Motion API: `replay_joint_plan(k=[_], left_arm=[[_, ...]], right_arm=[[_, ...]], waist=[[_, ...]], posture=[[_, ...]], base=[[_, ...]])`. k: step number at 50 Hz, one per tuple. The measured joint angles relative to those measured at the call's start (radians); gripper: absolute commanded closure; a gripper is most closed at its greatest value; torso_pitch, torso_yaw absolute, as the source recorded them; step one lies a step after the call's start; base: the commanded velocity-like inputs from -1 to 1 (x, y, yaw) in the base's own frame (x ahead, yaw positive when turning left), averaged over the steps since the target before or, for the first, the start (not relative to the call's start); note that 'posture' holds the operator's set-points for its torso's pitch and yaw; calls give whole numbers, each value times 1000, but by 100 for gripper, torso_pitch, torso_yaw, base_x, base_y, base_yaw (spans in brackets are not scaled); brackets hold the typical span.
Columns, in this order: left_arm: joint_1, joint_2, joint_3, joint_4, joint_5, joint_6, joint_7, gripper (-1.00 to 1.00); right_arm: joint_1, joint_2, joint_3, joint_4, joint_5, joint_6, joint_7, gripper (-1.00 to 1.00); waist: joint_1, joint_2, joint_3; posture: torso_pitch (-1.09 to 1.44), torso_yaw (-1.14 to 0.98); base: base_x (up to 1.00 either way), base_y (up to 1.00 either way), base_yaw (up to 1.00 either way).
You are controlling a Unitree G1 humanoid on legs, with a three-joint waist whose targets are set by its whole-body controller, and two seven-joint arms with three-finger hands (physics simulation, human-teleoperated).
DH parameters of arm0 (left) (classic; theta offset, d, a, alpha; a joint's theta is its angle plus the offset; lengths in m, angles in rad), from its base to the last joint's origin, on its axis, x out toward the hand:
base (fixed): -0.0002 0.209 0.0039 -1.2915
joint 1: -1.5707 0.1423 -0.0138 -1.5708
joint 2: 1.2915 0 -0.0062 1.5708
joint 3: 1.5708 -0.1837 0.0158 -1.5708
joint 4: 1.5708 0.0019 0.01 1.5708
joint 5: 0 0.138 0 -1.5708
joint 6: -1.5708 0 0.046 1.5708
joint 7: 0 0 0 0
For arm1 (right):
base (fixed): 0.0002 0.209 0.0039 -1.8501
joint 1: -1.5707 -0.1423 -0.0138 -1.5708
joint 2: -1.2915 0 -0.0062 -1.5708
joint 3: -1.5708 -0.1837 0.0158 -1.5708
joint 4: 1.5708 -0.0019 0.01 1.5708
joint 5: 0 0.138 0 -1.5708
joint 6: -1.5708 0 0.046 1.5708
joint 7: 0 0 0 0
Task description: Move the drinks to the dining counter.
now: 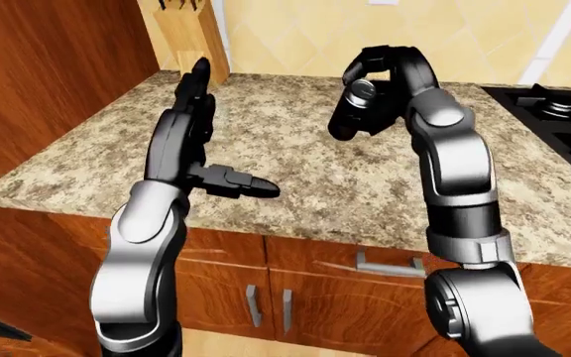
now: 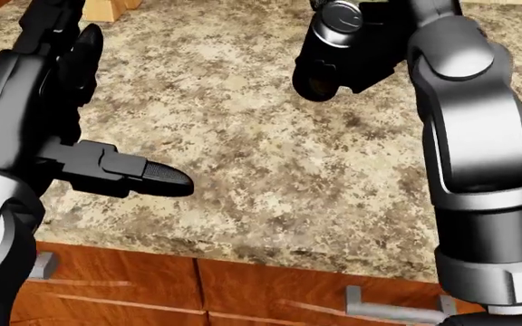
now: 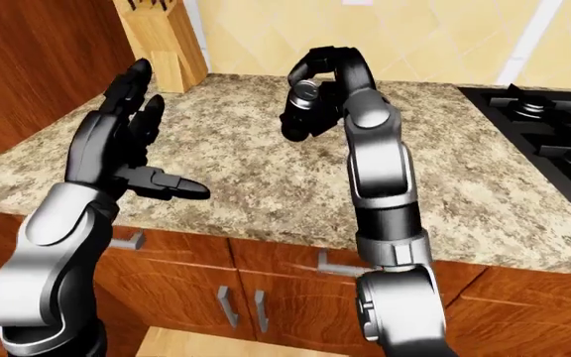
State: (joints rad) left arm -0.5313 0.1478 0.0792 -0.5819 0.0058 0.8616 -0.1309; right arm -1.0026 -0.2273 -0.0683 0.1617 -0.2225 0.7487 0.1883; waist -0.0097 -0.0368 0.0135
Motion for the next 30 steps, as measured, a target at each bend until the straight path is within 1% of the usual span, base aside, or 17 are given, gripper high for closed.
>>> replay_joint_plan(k=[2,6,9,10,13,15,17,19,21,22,24,25,26,27,28,29,30], left_arm=[[-2,1,1,-2,1,3,2,-100],[-1,-2,-3,-4,3,1,4,-100],[-1,1,-2,0,4,-8,4,-100],[10,5,7,1,6,-9,5,-100],[22,4,18,21,16,8,11,-100],[12,4,18,12,18,11,13,-100],[7,2,12,-1,17,2,13,-100],[8,0,5,-3,15,-7,10,-100],[8,0,2,2,13,-13,7,-100],[8,0,2,2,12,-16,6,-100],[7,-3,2,-2,12,-16,5,-100],[19,-10,-6,-2,12,-13,4,-100],[30,-14,-17,7,8,-4,0,-100],[32,-15,-25,20,4,7,-5,-100],[27,-12,-26,24,2,18,-7,-100],[18,-8,-21,19,2,23,-8,-100],[8,-7,-14,10,4,21,-6,-100]], right_arm=[[-8,1,2,-23,-4,8,9,100],[-11,3,0,-39,-2,-4,17,100],[-5,10,1,-30,-4,-13,16,100],[6,21,9,-30,-3,-18,16,100],[29,31,36,5,10,-11,32,100],[29,29,35,16,11,-9,35,100],[26,25,24,9,8,-12,32,100],[19,19,14,-3,2,-18,27,100],[12,13,5,-20,-3,-22,23,100],[9,10,1,-28,-5,-25,22,100],[4,3,0,-31,-9,-36,19,100],[19,0,0,-31,-13,-44,19,100],[38,-2,-2,-29,-21,-41,20,100],[49,-2,-7,-27,-29,-30,22,100],[49,2,-14,-22,-31,-17,24,100],[44,5,-17,-21,-29,-6,25,100],[41,6,-16,-31,-24,1,28,100]], waist=[[10,14,-3],[26,49,5],[40,92,6],[52,90,13],[59,108,-3],[52,99,-10],[42,86,-9],[31,83,3],[20,81,22],[16,71,31],[4,30,38],[-19,29,37],[-7,22,18],[19,20,5],[40,29,2],[52,46,4],[50,65,13]], posture=[[0,0],[0,0],[0,0],[0,0],[0,0],[0,0],[0,0],[0,0],[0,0],[0,0],[0,0],[0,0],[0,0],[0,0],[0,0],[0,0],[0,0]], base=[[-100,26,0],[-100,29,0],[-100,29,0],[-100,30,0],[-100,29,0],[-100,29,0],[-100,29,0],[-100,29,0],[-100,30,0],[-100,30,0],[-100,30,0],[-84,0,96],[-70,0,100],[-61,0,100],[-59,0,100],[-43,0,100],[-27,0,100]])
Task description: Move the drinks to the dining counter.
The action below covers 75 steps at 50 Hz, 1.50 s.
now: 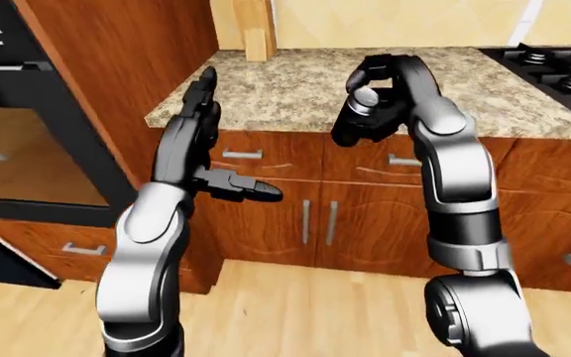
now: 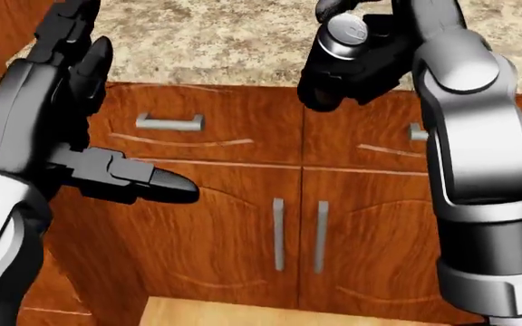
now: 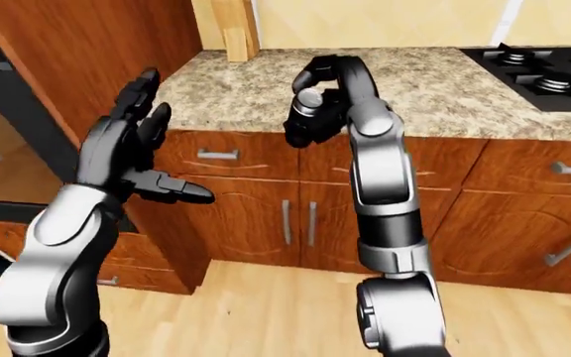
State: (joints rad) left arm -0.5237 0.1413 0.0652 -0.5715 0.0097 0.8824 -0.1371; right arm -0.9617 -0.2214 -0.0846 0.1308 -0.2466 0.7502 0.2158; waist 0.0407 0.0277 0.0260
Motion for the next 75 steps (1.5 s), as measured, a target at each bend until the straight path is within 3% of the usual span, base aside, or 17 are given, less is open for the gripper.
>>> replay_joint_plan(k=[3,6,11,17,20,24,29,32,37,46,48,52,61,62,68,73,75], left_arm=[[-8,0,12,-29,8,-25,8,-100],[-11,1,8,-27,8,-37,8,-100],[14,3,28,-19,13,-22,14,-100],[17,5,32,-19,14,-18,20,-100],[10,4,32,-26,10,-22,20,-100],[26,0,12,-22,-5,-23,10,-100],[15,0,13,-19,-4,-33,11,-100],[18,5,16,-34,-4,-37,11,-100],[21,5,27,-29,13,-10,23,-100],[3,-9,1,-17,21,-23,18,-100],[-4,-11,-2,-20,23,-23,17,-100],[8,-23,-24,-12,18,-20,7,-100],[-11,-24,-20,-41,24,-13,5,-100],[-11,-21,-17,-43,24,-14,4,-100],[0,-19,-2,-32,39,6,13,-100],[-12,-19,1,-54,43,-5,14,-100],[-8,-23,-7,-42,42,-2,11,-100]], right_arm=[[8,1,17,-71,15,19,23,100],[1,1,27,-130,20,24,50,100],[41,18,75,-197,13,28,128,100],[66,40,90,-227,-26,43,203,100],[62,43,82,-230,-40,40,218,100],[84,38,59,-225,-64,44,221,100],[80,36,55,-221,-80,41,228,100],[70,39,54,-227,-86,40,232,100],[85,51,89,-255,-76,51,263,100],[94,41,72,-296,-94,54,275,100],[91,36,68,-305,-97,61,279,100],[115,26,49,-307,-110,76,280,100],[110,19,42,-307,-116,77,280,100],[109,22,45,-310,-116,76,280,100],[119,33,80,-329,-99,87,307,100],[92,29,67,-342,-94,78,305,100],[104,25,63,-335,-93,84,306,100]], waist=[[-24,38,38],[-44,80,19],[-5,-19,15],[-2,-85,52],[-10,-124,35],[-8,-85,24],[-28,6,33],[-23,58,15],[10,12,7],[-10,-72,30],[-15,-114,17],[-18,-103,16],[-24,43,24],[-18,46,23],[14,4,10],[-29,-60,47],[-29,-50,36]], posture=[[0,0],[0,0],[0,0],[0,0],[0,0],[0,0],[0,0],[0,0],[0,0],[0,0],[0,0],[0,0],[0,0],[0,0],[0,0],[0,0],[0,0]], base=[[-14,0,100],[-7,0,100],[-5,0,100],[-5,0,100],[-5,0,100],[-5,0,100],[-5,0,100],[-5,0,100],[-5,0,100],[-5,0,100],[-5,0,100],[-5,0,100],[-5,0,100],[-5,0,100],[-5,0,100],[-1,0,20],[0,-72,0]])
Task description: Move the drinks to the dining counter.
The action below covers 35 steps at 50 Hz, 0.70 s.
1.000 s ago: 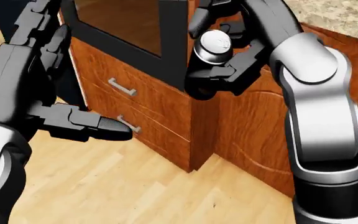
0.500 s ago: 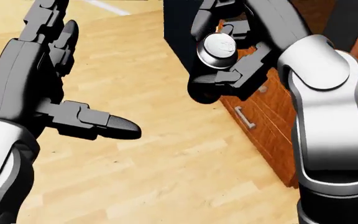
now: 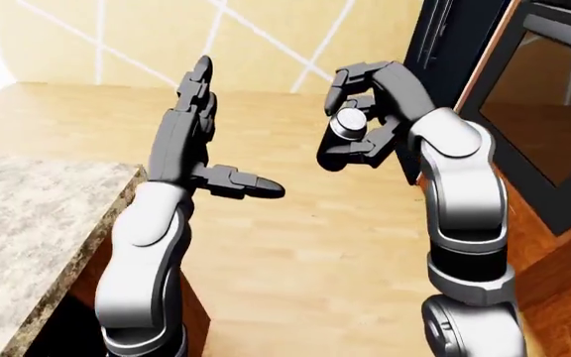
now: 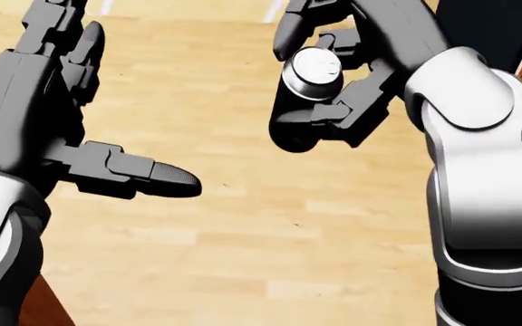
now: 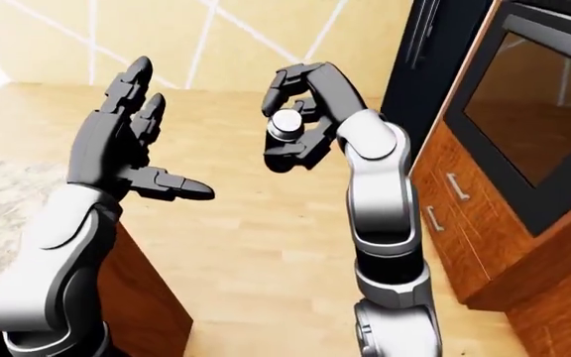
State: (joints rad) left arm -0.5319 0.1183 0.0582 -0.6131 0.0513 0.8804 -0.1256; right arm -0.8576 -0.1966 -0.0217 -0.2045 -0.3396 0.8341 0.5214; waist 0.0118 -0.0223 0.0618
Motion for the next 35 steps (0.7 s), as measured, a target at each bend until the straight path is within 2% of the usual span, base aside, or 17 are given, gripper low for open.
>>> replay_joint_plan(k=[2,3,5,10,13,14,15,16,17,20,23,26,35], left_arm=[[-2,0,-5,10,-2,11,-3,-100],[-4,1,-5,7,-3,14,-4,-100],[-6,2,-3,-3,-3,9,-5,-100],[0,1,1,-1,2,4,-3,-100],[5,1,3,10,3,1,-3,-100],[4,2,5,10,3,1,-3,-100],[-4,2,4,10,3,-1,-3,-100],[-1,-9,-3,4,3,-6,-3,-100],[14,-14,-14,0,0,-7,-5,-100],[9,-14,-47,41,-22,9,-25,-100],[3,-7,-19,16,-20,-2,-22,-100],[-1,-4,-3,-4,-9,-19,-10,-100],[9,-4,-9,0,-12,1,-9,-100]], right_arm=[[-2,-3,-7,21,0,14,-2,100],[-4,-4,-11,23,0,18,-4,100],[-5,-6,-17,16,3,21,-10,100],[-6,-5,-7,9,16,23,-16,100],[-6,-5,-1,14,22,17,-18,100],[-7,-5,1,13,22,15,-19,100],[-11,-10,-1,6,21,11,-20,100],[0,-16,-9,-4,19,0,-23,100],[17,-15,-14,-5,15,-5,-22,100],[37,-23,-49,31,-8,35,-27,100],[25,-19,-40,25,-13,45,-34,100],[18,-13,-21,4,-2,31,-26,100],[14,-8,-10,-3,3,27,-6,100]], waist=[[9,42,-18],[16,56,-26],[29,62,-35],[48,45,-23],[53,20,-14],[53,1,-15],[45,-42,-6],[27,-60,13],[14,-65,24],[9,-49,-5],[15,-23,-18],[21,-10,-18],[26,-4,-2]], posture=[[0,0],[0,0],[0,0],[0,0],[0,0],[0,0],[0,0],[0,0],[0,0],[0,0],[0,0],[0,0],[0,0]], base=[[0,-100,0],[0,-100,0],[0,-100,0],[0,-100,0],[0,-93,0],[0,0,0],[0,0,0],[0,0,0],[0,0,100],[0,0,100],[0,0,100],[0,0,100],[0,0,100]])
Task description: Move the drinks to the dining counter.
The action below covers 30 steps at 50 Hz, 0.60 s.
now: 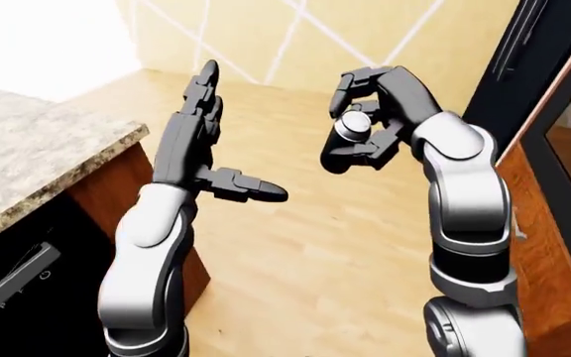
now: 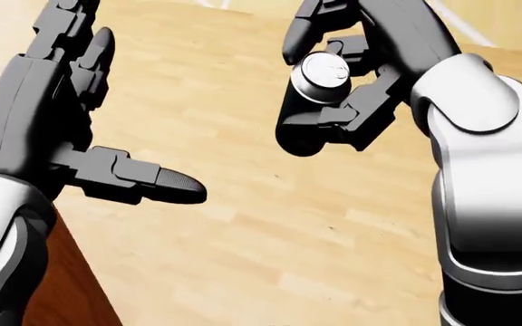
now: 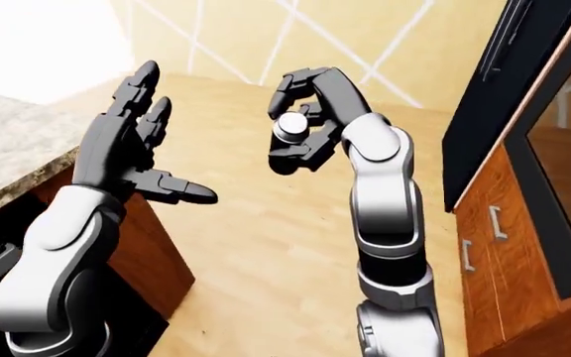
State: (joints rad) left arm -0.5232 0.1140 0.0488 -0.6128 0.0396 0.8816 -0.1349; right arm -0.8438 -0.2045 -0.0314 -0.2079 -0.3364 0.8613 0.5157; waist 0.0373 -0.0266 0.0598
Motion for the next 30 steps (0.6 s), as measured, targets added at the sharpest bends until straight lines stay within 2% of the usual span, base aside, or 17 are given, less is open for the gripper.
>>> replay_joint_plan(k=[15,17,19,21,23,25,27,29,30], left_arm=[[-13,4,4,-25,-7,16,8,-100],[-17,5,3,-27,-7,21,9,-100],[-21,6,4,-28,-7,18,9,-100],[-16,8,9,-23,-6,13,11,-100],[-7,10,17,-21,-2,29,14,-100],[-14,10,14,-23,2,38,17,-100],[-19,9,9,-32,1,34,16,-100],[-25,3,2,-31,-1,24,14,-100],[-17,-3,-7,-27,-4,21,12,-100]], right_arm=[[11,2,-3,-23,-2,9,-2,100],[10,2,-3,-21,-2,5,-3,100],[3,1,-1,-22,-2,5,-2,100],[6,5,2,-27,-2,0,-1,100],[19,13,18,-24,4,0,8,100],[25,15,21,-14,8,4,14,100],[23,13,19,-9,8,5,15,100],[16,4,7,-10,4,1,13,100],[22,-1,-4,-12,1,-2,10,100]], waist=[[4,21,-2],[6,29,-5],[10,50,-11],[9,50,-1],[14,53,-9],[10,24,-7],[0,-12,8],[-23,-49,1],[-28,-47,1]], posture=[[0,0],[0,0],[0,0],[0,0],[0,0],[0,0],[0,0],[0,0],[0,0]], base=[[0,0,100],[0,0,100],[0,0,100],[0,0,100],[0,0,100],[0,0,100],[0,0,100],[0,0,100],[0,0,100]])
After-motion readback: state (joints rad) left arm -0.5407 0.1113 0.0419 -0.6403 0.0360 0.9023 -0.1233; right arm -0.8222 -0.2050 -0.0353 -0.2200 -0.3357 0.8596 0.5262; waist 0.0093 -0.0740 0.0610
